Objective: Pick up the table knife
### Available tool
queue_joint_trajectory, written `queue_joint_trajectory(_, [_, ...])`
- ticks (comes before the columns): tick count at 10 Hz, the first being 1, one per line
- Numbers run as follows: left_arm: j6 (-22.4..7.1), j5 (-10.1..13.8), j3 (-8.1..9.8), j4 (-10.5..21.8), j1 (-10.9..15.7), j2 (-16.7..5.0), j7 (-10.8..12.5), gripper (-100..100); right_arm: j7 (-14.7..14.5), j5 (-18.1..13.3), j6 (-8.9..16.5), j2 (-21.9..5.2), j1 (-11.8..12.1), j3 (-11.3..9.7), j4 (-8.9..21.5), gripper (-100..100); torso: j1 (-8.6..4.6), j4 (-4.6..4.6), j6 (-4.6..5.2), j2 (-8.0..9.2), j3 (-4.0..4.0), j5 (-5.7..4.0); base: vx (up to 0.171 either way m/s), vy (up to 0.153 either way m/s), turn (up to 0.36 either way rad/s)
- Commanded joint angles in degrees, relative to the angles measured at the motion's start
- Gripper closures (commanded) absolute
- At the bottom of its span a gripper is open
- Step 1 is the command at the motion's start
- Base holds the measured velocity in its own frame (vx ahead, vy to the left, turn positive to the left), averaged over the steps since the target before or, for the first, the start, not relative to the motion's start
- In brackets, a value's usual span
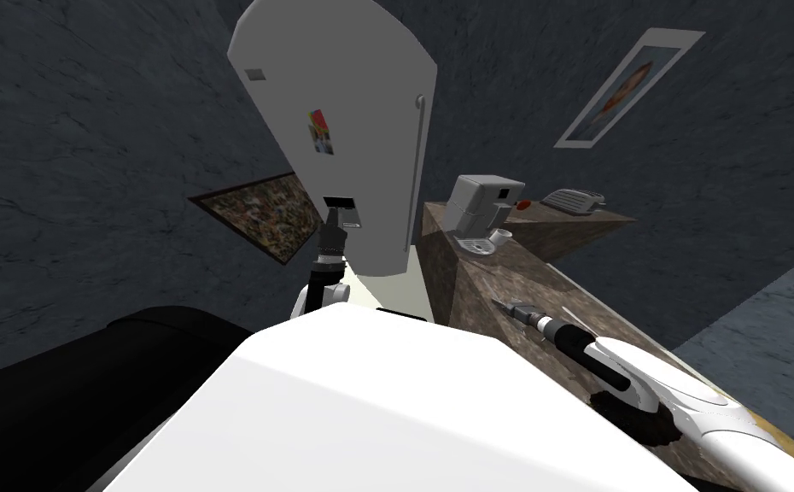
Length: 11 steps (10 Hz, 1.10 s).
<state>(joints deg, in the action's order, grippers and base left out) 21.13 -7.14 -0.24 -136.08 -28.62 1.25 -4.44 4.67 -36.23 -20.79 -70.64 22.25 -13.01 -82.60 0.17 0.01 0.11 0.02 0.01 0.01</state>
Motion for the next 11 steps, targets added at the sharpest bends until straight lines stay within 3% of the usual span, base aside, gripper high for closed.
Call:
queue_joint_trajectory(1, [0.0,0.0,0.0,0.0,0.0,0.0,0.0,0,0.9,-2.9,-2.4,0.8,-2.9,-0.1,2.9,-100,0.0,0.0,0.0,0.0,0.0,0.0,-0.003,0.043,-0.105])
queue_joint_trajectory(2, [0.0,0.0,0.0,0.0,0.0,0.0,0.0,0,0.9,-2.9,-2.4,0.8,-4.0,-0.1,3.7,-100,0.02,0.0,-0.04,0.0,0.0,0.02,-0.001,0.018,0.002])
queue_joint_trajectory(3, [0.0,0.0,0.0,0.0,0.0,0.0,0.0,0,2.5,-5.4,-5.0,2.8,-6.2,-0.7,5.8,-100,-0.04,0.0,-0.05,-0.02,-0.01,0.02,-0.004,0.028,-0.181])
queue_joint_trajectory(6, [0.0,0.0,0.0,0.0,0.0,0.0,0.0,0,4.1,-10.6,-9.5,4.7,-12.1,-1.3,11.8,-100,0.04,0.0,-0.01,-0.01,0.0,0.02,-0.001,0.045,-0.109])
queue_joint_trajectory(7, [0.0,0.0,-0.01,0.0,0.0,0.0,0.0,0,4.1,-11.1,-9.5,4.7,-13.6,-1.3,12.9,-100,0.07,0.0,-0.05,-0.01,0.0,0.04,-0.005,0.028,0.013])
queue_joint_trajectory(8, [0.0,0.0,0.0,0.0,0.0,0.0,0.0,0,5.7,-13.5,-12.0,6.7,-15.6,-1.9,14.9,-100,0.0,0.0,-0.06,-0.02,-0.01,0.03,0.001,0.031,-0.154])
queue_joint_trajectory(10, [0.0,0.0,0.0,0.0,0.0,0.0,0.0,0,5.7,-15.3,-13.0,6.7,-18.4,-1.9,17.5,-100,0.02,0.0,-0.04,0.0,0.0,0.03,-0.006,0.029,-0.05])
queue_joint_trajectory(11, [0.0,0.0,0.0,0.0,0.0,0.0,0.0,0,7.3,-17.6,-15.7,8.6,-20.2,-2.5,19.6,-100,-0.04,0.0,-0.05,0.0,0.0,0.02,-0.006,0.028,-0.14])
